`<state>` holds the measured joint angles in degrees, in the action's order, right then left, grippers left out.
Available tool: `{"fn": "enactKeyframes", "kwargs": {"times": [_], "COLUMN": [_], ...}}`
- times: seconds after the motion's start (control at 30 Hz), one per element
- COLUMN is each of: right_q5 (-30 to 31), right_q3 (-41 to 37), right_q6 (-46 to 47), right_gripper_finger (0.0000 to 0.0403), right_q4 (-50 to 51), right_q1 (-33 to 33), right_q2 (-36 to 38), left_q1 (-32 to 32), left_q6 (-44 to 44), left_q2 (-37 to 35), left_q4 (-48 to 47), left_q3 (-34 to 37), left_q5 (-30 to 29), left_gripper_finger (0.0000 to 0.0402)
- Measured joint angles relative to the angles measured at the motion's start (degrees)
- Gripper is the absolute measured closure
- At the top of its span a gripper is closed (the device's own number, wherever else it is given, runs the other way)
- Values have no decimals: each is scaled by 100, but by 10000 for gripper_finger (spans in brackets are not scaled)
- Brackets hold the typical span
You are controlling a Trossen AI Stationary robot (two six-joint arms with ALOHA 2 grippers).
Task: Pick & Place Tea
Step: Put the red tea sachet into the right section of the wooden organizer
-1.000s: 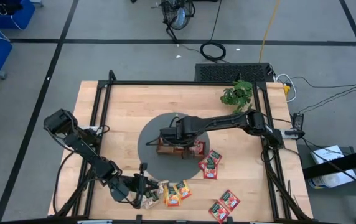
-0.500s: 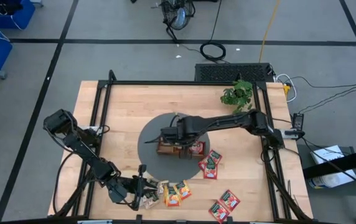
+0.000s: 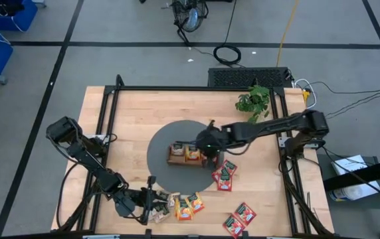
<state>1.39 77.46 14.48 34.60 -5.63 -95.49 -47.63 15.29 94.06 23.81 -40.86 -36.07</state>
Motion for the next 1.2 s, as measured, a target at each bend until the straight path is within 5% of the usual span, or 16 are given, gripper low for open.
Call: {"fn": "enactKeyframes", "kwargs": {"times": [0.4, 0.83, 1.2], "right_q5": [28, 42, -4], "right_q3": [-1452, -1558, -2378], "right_q6": [203, 89, 147], "right_gripper_finger": [403, 403, 403], "right_q4": [-1467, -1780, -2659], "right_q1": [70, 229, 229], "right_q2": [396, 389, 376], "left_q1": [150, 148, 137], "left_q6": [-9, -9, 1], "left_q2": [0, 0, 0], "left_q4": [20, -17, -17], "left_q3": [-2, -2, -2], "left_q5": [1, 8, 15], "left_gripper_finger": [371, 371, 371]}}
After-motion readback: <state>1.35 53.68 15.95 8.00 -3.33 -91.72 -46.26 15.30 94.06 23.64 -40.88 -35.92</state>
